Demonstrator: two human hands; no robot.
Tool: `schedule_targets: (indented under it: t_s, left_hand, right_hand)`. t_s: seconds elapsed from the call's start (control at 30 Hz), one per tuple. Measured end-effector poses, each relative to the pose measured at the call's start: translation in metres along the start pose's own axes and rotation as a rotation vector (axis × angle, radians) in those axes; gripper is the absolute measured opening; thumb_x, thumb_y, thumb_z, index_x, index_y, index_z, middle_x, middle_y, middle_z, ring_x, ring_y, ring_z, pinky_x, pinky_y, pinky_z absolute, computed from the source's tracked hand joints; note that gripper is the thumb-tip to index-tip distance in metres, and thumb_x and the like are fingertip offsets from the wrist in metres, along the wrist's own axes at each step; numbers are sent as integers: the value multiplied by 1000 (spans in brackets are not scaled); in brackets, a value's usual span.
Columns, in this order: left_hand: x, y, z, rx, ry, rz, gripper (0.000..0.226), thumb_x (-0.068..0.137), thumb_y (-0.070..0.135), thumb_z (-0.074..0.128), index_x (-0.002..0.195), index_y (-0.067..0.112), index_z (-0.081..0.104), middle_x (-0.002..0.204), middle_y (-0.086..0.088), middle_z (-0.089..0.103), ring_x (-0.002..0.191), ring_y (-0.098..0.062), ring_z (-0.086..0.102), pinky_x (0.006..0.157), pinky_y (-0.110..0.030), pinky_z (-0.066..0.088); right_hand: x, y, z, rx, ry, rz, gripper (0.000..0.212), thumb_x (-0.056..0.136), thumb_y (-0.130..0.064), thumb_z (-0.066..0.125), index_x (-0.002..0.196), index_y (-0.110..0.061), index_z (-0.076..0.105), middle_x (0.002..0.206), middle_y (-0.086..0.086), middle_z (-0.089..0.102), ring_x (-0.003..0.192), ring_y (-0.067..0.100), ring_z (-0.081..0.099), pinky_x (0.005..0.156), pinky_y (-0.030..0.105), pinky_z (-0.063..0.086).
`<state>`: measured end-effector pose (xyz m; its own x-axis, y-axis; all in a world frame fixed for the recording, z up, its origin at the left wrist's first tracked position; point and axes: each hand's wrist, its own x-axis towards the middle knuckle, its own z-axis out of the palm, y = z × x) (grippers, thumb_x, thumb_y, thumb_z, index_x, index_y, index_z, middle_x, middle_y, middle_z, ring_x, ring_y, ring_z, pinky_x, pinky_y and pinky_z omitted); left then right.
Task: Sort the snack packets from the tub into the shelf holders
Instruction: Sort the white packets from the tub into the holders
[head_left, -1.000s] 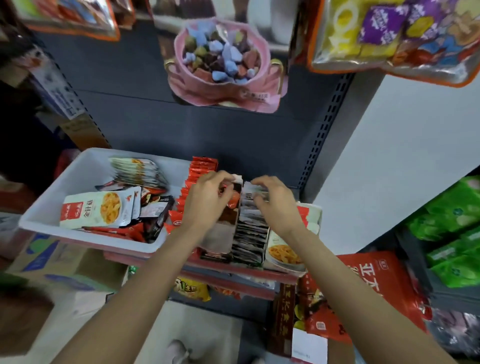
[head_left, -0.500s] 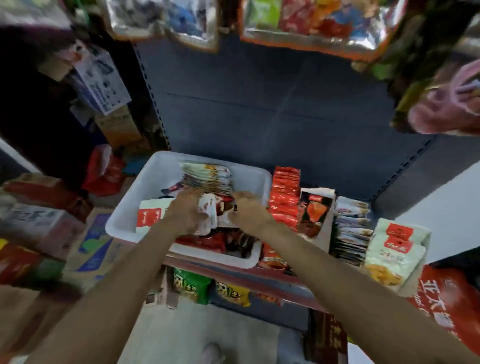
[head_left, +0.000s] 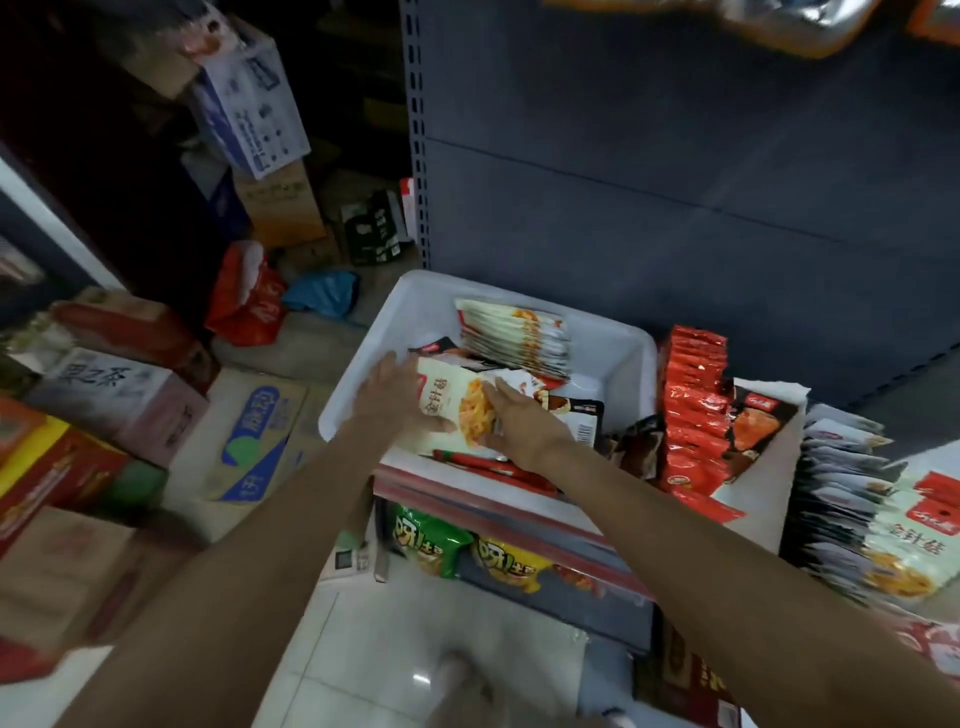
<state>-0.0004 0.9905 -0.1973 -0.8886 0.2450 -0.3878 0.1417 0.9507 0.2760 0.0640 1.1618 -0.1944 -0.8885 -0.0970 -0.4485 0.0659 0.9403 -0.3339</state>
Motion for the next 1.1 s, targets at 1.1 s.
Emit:
schedule_targets:
  t_s: [1.1]
  left_hand:
    - [-70,175,-29,-918,192,451,30,88,6,62,107,18,44,85,-1,66,74,-9,64,63,-21,55]
  right_hand:
    - [-135,97,-84,1019,667,10,26,90,0,56,111,-15,59,100,-9,65,87,1,61,64,9,49]
